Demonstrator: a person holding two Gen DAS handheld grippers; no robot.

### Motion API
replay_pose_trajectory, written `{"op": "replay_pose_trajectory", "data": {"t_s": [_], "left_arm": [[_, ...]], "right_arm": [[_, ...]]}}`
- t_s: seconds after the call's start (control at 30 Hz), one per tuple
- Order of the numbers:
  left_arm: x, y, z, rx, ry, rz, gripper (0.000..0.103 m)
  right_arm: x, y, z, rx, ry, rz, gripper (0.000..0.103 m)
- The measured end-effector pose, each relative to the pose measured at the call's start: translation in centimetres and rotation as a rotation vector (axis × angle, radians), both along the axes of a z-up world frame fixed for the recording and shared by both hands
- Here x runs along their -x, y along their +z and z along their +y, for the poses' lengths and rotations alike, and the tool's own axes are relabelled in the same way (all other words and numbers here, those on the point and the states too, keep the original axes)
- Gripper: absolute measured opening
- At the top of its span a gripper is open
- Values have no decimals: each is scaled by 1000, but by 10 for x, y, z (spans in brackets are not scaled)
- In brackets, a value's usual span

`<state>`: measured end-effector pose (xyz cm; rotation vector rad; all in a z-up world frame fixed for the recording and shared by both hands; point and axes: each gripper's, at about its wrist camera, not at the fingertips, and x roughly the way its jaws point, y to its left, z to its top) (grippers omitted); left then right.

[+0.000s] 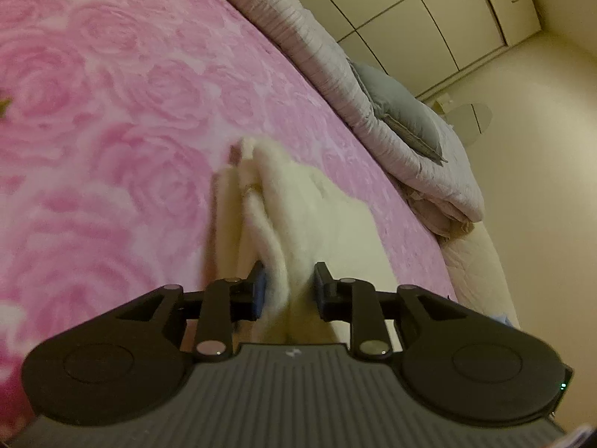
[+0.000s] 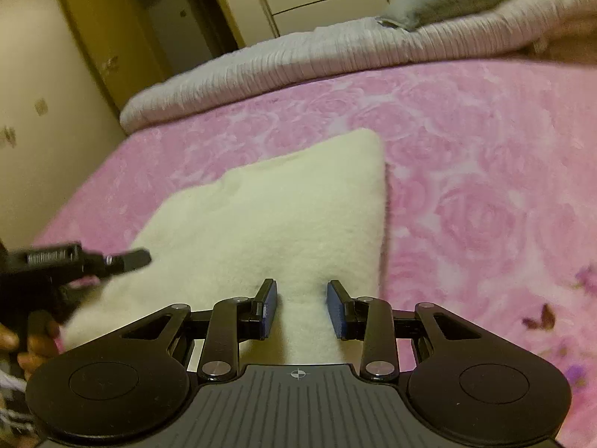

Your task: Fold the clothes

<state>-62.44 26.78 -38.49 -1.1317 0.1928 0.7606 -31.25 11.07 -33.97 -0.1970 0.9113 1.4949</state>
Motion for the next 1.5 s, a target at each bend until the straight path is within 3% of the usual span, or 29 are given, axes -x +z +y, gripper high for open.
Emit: {"op": "replay_pose_trajectory", "data": {"t_s": [0.13, 0.2, 0.4, 0.5, 0.57, 0.67, 0.83, 0.9, 1.0, 1.07, 1.27, 1.4, 1.5], "left_arm": [[24, 4, -19, 55, 67, -44, 24], [35, 7, -33, 77, 96, -70, 29], [38, 7, -61, 130, 82, -90, 44], [34, -1, -57, 154, 87, -100, 44], [28, 1, -52, 115, 80, -69, 29], [23, 11, -54, 50, 69, 1, 24], [16, -1, -65, 7, 81, 124, 23], [11, -2, -68, -12, 87, 149, 23], [7, 2, -69, -28, 86, 181, 25], [9, 12, -64, -19, 71, 193, 26], [18, 58, -50, -118, 69, 254, 28], [-7, 63, -27, -142, -11, 279, 29], [-36, 52, -17, -155, -93, 350, 28]], "right_arm": [[-36, -4, -25, -31, -79, 290, 35], [-51, -6, -42, -38, -117, 387, 35], [-54, -15, -79, 2, -113, 412, 35], [-49, -26, -79, 15, -127, 473, 35], [-44, -24, -75, 12, -124, 450, 34], [-32, -14, -68, 10, -89, 343, 30], [7, -8, -50, 34, 37, -52, 23], [17, -12, -45, 39, 66, -151, 23], [15, -15, -44, 36, 95, -181, 23], [8, -11, -47, 41, 101, -153, 23], [-12, 24, -49, -13, 57, -93, 24], [-22, 33, -27, -25, 41, -75, 24], [-18, 26, -2, 20, 67, -132, 24]]}}
